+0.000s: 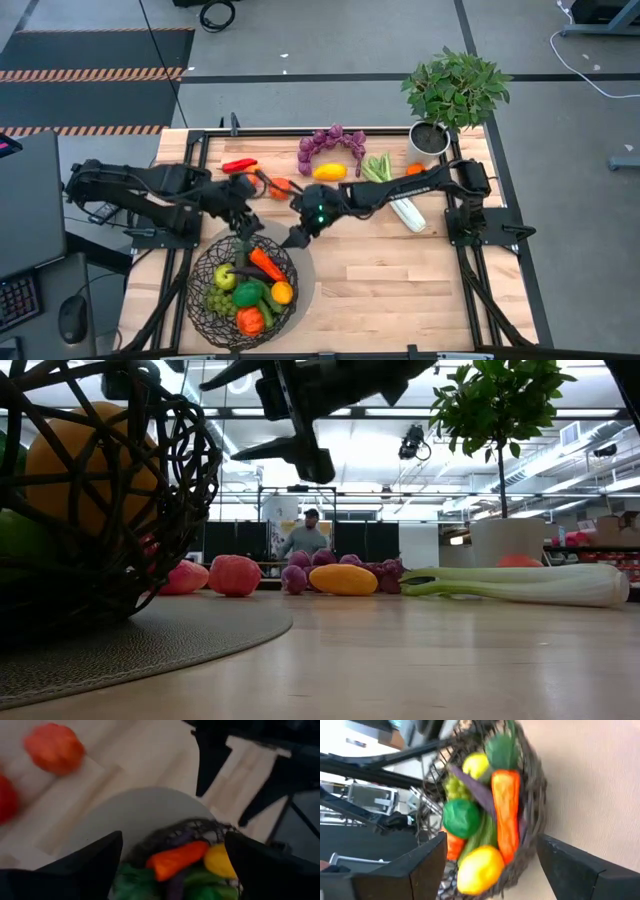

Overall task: Build produce basket
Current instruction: Put the red chili pepper into the black basket

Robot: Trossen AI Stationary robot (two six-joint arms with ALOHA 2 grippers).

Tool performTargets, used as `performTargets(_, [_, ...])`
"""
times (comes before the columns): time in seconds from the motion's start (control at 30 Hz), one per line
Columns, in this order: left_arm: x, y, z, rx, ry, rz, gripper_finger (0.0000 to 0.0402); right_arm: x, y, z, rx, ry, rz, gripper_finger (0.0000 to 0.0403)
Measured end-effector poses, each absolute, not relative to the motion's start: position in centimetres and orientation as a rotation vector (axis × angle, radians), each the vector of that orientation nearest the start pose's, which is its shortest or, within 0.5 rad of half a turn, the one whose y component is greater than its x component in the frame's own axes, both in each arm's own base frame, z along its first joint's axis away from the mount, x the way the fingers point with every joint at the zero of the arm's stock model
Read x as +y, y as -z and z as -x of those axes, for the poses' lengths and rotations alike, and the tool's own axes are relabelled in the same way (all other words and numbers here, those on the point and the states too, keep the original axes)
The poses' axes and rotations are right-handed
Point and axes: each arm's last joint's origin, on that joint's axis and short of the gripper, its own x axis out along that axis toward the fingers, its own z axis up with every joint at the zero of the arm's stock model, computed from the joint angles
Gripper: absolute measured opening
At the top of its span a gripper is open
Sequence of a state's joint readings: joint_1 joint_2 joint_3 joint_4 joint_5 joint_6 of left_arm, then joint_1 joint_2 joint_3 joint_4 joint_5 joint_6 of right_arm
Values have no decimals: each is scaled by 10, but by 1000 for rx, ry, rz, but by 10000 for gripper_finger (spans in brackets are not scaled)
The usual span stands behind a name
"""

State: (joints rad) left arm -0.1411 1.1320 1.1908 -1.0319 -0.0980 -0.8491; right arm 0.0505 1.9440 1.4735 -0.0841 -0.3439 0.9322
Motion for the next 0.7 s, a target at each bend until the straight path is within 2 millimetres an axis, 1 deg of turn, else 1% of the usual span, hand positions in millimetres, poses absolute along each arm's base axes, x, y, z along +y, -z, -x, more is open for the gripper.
performTargets(0.1, [-13, -339, -198, 905, -405, 647, 357, 17, -249, -439, 672, -110, -948, 301])
performTargets(0.23, [0, -340, -197, 885, -436, 625, 357, -2, -267, -432, 613, -111, -882, 298])
performTargets(0.37, [13, -340, -197, 865, -504, 671, 357, -21, -288, -416, 587, -98, -785, 297])
performTargets(0.47, [22, -340, -196, 841, -566, 733, 357, -32, -298, -401, 625, -53, -693, 297])
performTargets(0.6, [33, -340, -195, 821, -610, 788, 357, -43, -301, -382, 720, -17, -592, 297])
performTargets(0.7, [38, -340, -194, 810, -632, 804, 357, -46, -300, -378, 751, -19, -554, 297])
